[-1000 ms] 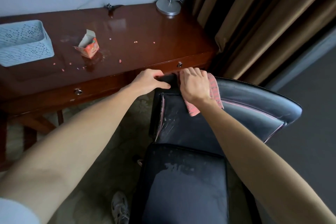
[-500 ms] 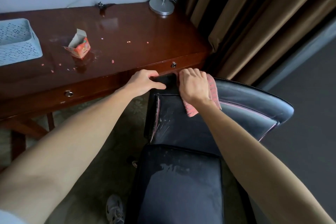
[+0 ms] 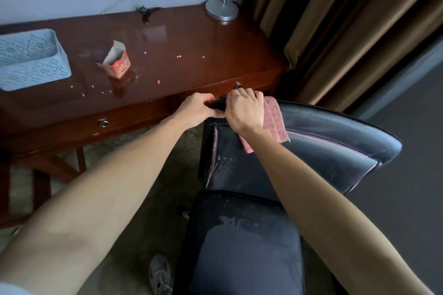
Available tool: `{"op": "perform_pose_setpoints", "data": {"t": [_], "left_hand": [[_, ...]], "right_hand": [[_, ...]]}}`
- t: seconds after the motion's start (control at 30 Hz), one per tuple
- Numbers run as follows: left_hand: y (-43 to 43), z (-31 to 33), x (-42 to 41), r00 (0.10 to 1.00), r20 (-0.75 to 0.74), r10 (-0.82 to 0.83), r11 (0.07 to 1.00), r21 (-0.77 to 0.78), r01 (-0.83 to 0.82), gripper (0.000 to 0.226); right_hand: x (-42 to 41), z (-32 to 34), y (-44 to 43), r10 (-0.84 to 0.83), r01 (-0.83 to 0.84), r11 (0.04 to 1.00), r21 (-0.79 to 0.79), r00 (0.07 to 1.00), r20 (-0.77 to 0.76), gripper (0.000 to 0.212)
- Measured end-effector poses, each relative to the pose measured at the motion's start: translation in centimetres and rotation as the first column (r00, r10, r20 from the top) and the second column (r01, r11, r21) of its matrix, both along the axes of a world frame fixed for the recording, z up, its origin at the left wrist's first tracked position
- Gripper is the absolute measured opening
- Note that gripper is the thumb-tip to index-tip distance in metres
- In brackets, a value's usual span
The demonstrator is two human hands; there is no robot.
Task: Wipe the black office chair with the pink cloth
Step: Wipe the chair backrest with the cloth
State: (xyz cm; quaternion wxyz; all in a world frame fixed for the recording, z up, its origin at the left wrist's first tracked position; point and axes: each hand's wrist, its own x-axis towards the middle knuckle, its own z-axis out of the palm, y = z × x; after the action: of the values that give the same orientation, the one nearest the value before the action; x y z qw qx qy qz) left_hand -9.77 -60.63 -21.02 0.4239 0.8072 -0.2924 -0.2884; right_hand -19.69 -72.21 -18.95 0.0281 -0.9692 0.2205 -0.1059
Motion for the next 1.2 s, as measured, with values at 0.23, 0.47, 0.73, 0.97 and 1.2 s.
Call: {"op": "perform_pose_setpoints", "data": {"t": [0.23,0.47,0.73,0.97,1.2], "left_hand": [[0.9,-0.5,0.1,0.991,-0.132,0.009,0.999,-0.050,-0.016,0.020],[0.9,-0.7,0.0,0.993,-0.116,0.026,0.998,-0.054,-0.033,0.020],[0.3,-0.7,-0.1,0.999,-0.043,0.005,1.000,-0.007,-0.005,0.055],[0.8,0.1,-0.3,1.000,0.014,0.003,1.000,0.019,-0.004,0.013],[1.1,0.5,-0.9,0.998,0.057,-0.012,0.997,0.079,0.007,0.013]], "right_hand": [[0.0,0.4,0.7,0.057,-0.056,0.998,0.026,0.996,-0.065,0.040],[-0.1,0.6,0.7,0.111,-0.110,0.994,0.017,0.987,-0.117,0.034],[-6.4,2.1,-7.5,-0.290,0.295,0.953,0.065,0.953,-0.083,0.044],[-0.2,0.6,0.1,-0.096,0.098,0.993,0.068,0.995,-0.032,0.034],[-4.6,0.8,-4.8,-0.088,0.088,0.996,0.007,0.996,0.025,0.030]]}}
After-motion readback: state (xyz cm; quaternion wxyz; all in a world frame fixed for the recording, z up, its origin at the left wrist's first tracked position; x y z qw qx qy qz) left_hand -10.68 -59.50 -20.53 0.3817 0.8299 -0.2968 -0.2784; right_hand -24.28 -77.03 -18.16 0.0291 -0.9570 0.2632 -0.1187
